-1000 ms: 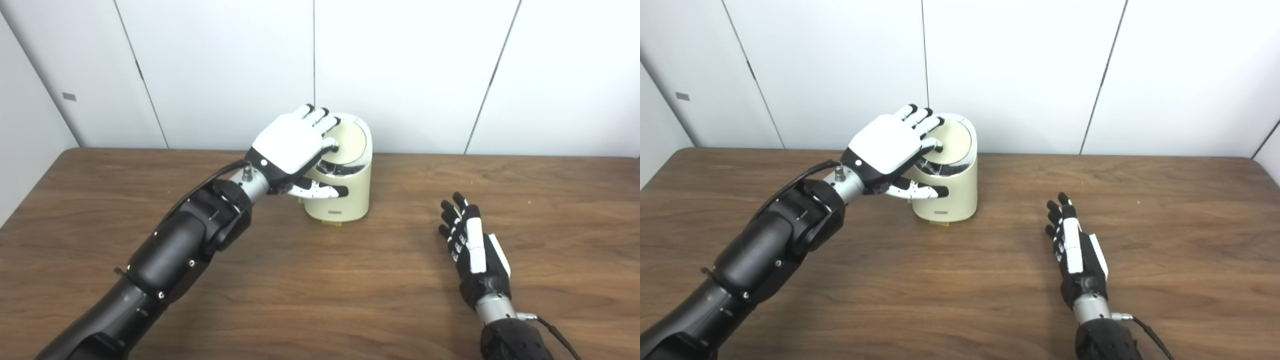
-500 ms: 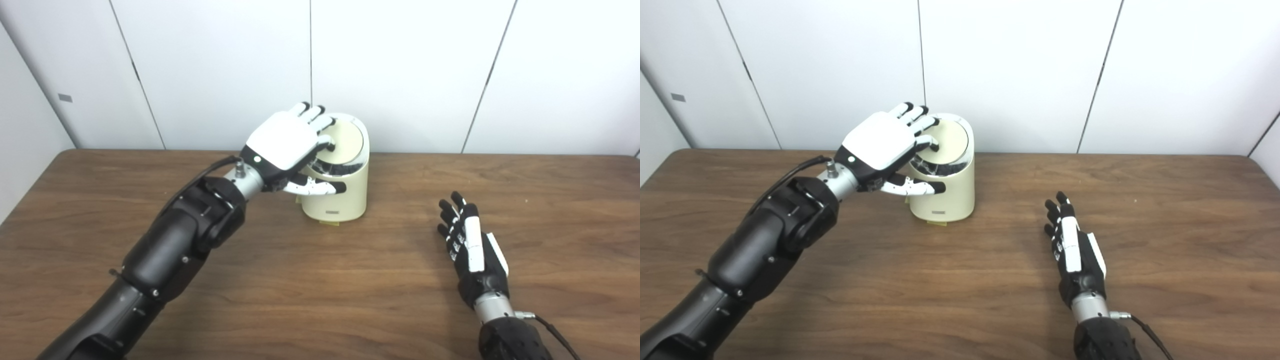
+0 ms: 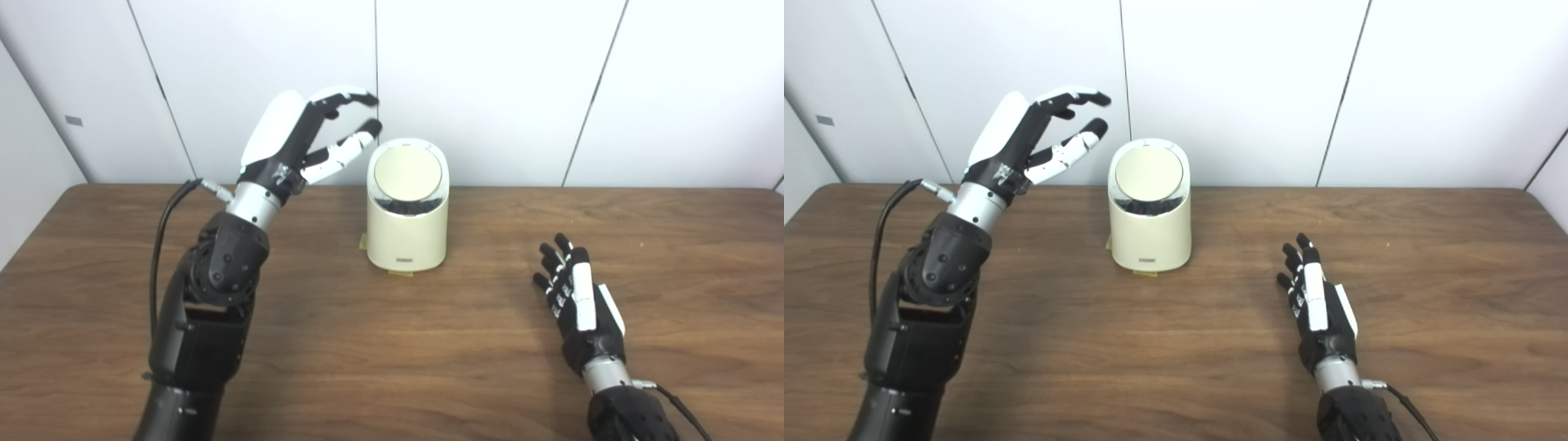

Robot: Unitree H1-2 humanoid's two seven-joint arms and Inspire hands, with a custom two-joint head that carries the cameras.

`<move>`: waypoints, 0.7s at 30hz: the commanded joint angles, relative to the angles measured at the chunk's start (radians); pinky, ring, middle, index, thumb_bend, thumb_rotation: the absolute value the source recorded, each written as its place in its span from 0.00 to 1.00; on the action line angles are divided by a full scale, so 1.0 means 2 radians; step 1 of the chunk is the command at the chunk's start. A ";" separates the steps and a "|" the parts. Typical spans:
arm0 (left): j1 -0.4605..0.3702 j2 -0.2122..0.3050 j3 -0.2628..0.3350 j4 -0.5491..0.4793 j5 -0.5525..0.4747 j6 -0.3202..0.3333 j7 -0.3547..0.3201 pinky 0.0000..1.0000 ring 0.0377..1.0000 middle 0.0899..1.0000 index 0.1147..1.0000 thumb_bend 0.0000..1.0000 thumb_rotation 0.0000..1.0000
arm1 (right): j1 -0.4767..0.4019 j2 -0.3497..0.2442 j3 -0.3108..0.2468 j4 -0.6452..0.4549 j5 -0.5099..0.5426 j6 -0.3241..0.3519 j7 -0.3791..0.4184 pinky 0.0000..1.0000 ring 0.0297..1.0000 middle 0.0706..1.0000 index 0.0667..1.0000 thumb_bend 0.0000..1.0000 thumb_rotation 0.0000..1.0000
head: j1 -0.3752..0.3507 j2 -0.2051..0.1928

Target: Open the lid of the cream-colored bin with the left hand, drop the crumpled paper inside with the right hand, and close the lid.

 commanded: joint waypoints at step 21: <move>0.216 -0.074 0.066 -0.088 -0.199 0.086 0.067 0.96 0.94 0.95 0.96 0.38 0.97 | -0.007 -0.030 -0.010 -0.059 0.006 -0.023 0.008 1.00 1.00 0.99 0.96 0.61 0.98 | -0.004 0.012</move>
